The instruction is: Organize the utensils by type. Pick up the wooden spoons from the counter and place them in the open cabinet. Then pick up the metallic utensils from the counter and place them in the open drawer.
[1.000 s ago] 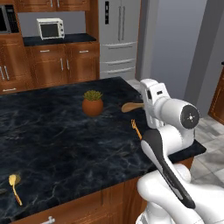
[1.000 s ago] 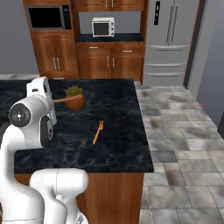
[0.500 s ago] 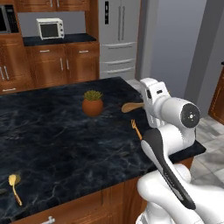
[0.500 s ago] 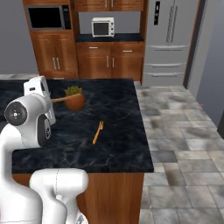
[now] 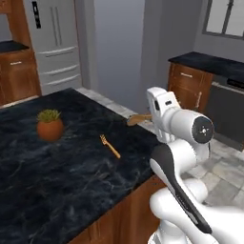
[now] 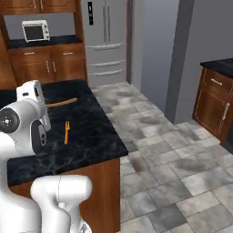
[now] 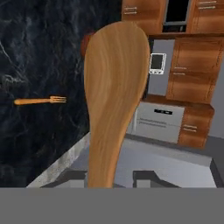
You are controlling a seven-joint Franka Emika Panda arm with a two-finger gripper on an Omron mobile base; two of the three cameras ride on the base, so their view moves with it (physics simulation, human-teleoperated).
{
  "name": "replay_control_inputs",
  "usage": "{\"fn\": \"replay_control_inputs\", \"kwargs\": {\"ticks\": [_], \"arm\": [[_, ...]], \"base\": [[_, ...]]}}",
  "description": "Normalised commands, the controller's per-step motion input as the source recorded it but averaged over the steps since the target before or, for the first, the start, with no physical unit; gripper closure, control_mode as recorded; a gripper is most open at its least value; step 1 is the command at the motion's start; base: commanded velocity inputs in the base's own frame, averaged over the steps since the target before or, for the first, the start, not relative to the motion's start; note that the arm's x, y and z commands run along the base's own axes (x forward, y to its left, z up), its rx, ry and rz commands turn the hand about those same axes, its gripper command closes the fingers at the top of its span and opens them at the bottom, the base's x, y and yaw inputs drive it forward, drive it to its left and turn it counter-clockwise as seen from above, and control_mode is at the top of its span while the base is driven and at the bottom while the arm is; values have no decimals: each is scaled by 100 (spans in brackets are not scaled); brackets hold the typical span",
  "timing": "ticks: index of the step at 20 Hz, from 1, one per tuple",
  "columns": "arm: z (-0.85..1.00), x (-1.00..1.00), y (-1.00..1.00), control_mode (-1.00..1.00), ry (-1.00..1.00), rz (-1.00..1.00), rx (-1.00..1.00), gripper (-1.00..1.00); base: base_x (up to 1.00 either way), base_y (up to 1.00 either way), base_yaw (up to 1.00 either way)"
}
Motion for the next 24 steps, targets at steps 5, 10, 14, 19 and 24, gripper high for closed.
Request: {"fn": "replay_control_inputs", "kwargs": {"ticks": [5, 10, 14, 19, 24], "arm": [[0, 0, 0, 100, 0, 0, 0, 100], [0, 0, 0, 100, 0, 0, 0, 100], [0, 0, 0, 100, 0, 0, 0, 100], [0, 0, 0, 100, 0, 0, 0, 100], [0, 0, 0, 100, 0, 0, 0, 100]], "base": [[-14, -4, -93], [-1, -7, -100], [0, -4, -100], [0, -4, -100], [0, -5, -100]]}}
